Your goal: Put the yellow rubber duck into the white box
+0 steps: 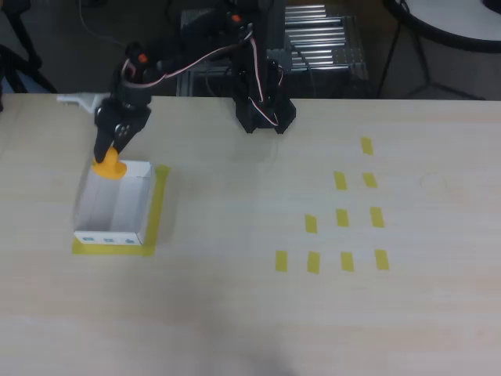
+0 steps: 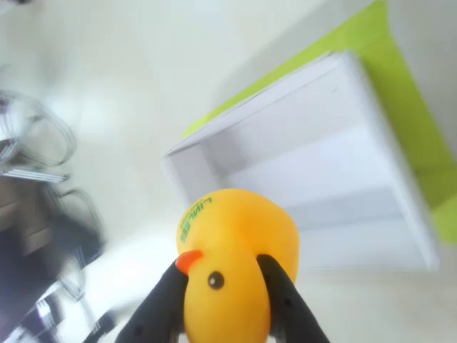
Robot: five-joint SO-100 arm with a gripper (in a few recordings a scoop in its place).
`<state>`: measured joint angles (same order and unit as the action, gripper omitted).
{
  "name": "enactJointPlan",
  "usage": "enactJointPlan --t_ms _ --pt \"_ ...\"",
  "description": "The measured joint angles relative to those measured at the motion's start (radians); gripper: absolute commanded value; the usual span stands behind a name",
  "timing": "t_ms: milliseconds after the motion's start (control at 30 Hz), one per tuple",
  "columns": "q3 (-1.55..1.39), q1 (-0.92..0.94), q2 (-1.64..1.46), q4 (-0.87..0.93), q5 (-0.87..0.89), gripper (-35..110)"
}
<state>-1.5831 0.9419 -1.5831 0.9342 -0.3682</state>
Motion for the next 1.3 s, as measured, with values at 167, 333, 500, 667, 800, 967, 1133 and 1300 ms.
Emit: enactJointPlan --t_ms 167,333,500,667,800,967,1133,1300 --pt "0.018 0.008 0.158 -0.044 -0.063 0" --pt "0.049 0.005 0.278 -0.054 -0.137 0" --pt "0.055 0.002 0.318 -0.069 -0.176 5" --pt "0.086 -0.003 0.344 -0.069 -0.202 18" --pt "0.089 -0.002 0.344 -0.067 -0.225 26" --pt "0.118 -0.002 0.344 -0.055 -0.232 32" --pt "0.118 -0.017 0.344 -0.04 -0.222 26" --pt "0.124 -0.069 0.201 0.066 -0.13 1"
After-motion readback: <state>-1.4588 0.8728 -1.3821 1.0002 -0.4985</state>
